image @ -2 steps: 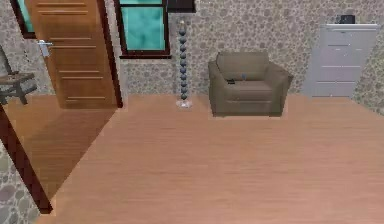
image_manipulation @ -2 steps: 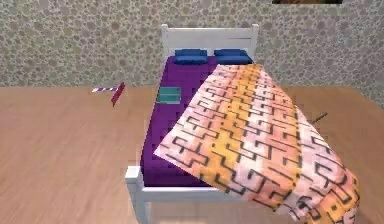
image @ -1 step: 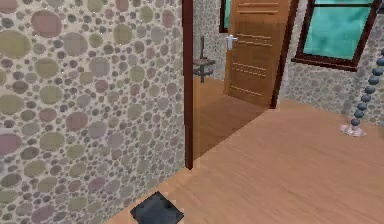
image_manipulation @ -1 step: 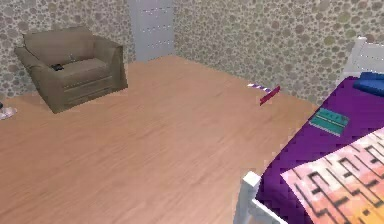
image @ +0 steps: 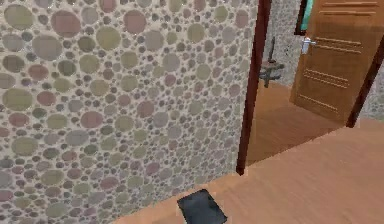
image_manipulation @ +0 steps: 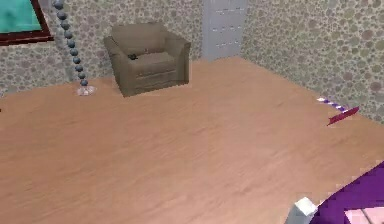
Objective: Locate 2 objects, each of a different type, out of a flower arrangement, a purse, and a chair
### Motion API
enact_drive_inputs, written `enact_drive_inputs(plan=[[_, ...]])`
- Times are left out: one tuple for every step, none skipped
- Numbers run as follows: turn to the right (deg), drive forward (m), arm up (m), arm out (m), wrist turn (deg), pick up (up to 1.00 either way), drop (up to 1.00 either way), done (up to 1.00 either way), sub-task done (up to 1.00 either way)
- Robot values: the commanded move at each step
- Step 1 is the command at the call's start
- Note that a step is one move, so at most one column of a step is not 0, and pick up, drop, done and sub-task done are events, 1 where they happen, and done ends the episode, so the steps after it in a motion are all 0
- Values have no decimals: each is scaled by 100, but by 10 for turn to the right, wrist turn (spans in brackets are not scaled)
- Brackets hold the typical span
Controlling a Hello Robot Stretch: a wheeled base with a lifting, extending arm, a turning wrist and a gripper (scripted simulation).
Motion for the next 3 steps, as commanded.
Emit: enact_drive_inputs(plan=[[0,0,0,0,0,0,0,0,100],[450,0,0,0,0,0,0,0,0],[210,0,0,0,0,0,0,0,0]])
